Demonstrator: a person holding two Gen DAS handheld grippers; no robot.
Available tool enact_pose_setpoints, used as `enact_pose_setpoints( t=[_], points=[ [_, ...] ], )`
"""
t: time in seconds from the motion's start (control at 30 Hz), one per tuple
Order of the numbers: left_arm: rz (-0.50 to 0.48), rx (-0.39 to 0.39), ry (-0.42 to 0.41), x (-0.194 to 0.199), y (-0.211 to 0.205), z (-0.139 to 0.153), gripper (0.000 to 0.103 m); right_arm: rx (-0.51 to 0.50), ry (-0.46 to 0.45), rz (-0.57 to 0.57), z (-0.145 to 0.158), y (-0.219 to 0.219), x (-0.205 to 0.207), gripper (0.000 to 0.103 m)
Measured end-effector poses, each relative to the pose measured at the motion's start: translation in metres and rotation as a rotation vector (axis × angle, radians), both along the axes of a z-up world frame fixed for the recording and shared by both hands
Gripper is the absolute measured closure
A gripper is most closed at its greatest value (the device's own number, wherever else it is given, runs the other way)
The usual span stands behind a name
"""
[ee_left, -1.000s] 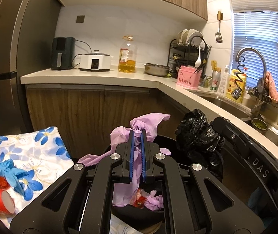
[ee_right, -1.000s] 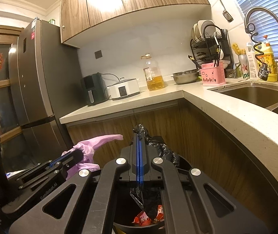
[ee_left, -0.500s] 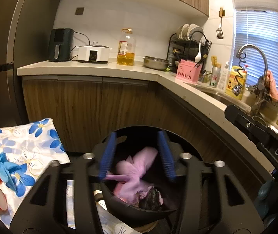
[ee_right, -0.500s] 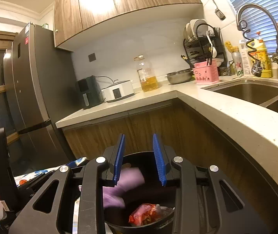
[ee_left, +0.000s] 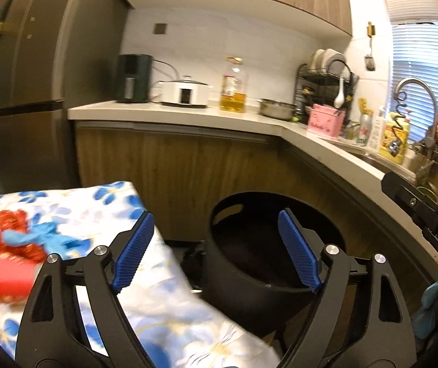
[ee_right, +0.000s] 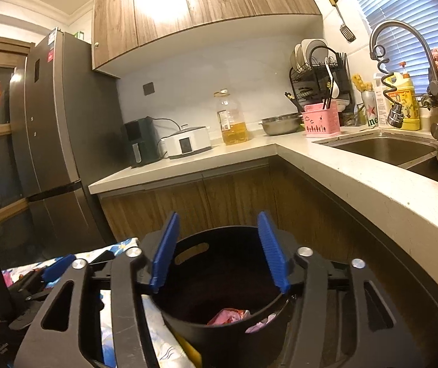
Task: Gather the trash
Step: 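Move both open tools back toward the table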
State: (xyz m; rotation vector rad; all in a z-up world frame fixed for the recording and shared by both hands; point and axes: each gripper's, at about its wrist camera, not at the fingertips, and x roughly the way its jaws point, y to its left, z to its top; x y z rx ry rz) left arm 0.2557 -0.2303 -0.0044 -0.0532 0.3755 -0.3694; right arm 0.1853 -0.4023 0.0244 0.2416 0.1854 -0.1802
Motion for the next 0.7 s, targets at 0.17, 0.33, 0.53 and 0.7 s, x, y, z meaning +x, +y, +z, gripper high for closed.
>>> enact_pose_setpoints(
  t=[0.17,0.33,0.53,0.7],
  points=[
    [0.076,0.008,-0.017,-0.022,0.026,0.002,0.016,-0.023,-0.009,0.022,-0.003,0.020,-0.015,0.036],
    [0.156,0.033,-0.058,-0.047,0.051,0.005,0.016,-0.024,-0.003,0.035,-0.005,0.035,-0.027,0.034],
    [0.183,0.028,-0.059,-0.071,0.079,0.003,0.016,-0.020,0.007,0.040,-0.009,0.055,-0.042,0.034],
    [0.215,0.015,-0.058,-0.083,0.101,0.001,0.016,-0.031,0.012,0.049,-0.010,0.073,-0.051,0.034]
  ],
)
